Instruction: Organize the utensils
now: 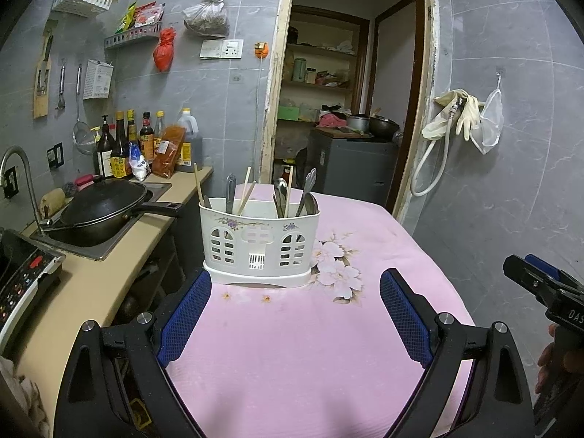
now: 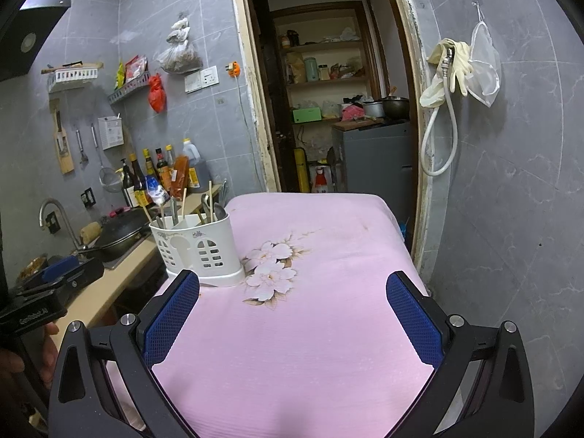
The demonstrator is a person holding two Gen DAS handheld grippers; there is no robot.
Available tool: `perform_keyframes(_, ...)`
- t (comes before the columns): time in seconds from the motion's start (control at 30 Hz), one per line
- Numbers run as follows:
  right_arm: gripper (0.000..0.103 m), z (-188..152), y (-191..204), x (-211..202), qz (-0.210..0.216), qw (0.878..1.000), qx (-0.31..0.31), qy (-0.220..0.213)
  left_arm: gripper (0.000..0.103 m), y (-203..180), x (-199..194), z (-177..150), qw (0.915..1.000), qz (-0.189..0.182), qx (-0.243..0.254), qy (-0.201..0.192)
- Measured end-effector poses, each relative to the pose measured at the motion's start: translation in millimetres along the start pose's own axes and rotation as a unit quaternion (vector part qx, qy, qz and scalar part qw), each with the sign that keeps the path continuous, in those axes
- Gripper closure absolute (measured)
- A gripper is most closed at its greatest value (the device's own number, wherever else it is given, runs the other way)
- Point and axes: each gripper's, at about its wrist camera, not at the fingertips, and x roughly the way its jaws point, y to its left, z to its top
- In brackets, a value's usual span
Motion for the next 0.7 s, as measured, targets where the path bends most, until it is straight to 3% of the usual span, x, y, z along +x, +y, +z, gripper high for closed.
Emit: perform_keyframes(0.7,0.000,-0.3,2.0,-0.1,-0.001,1.000,0.002,0.000,0.013,0.8,4.1,0.8,1.0000,0.001,-0.002,0.006)
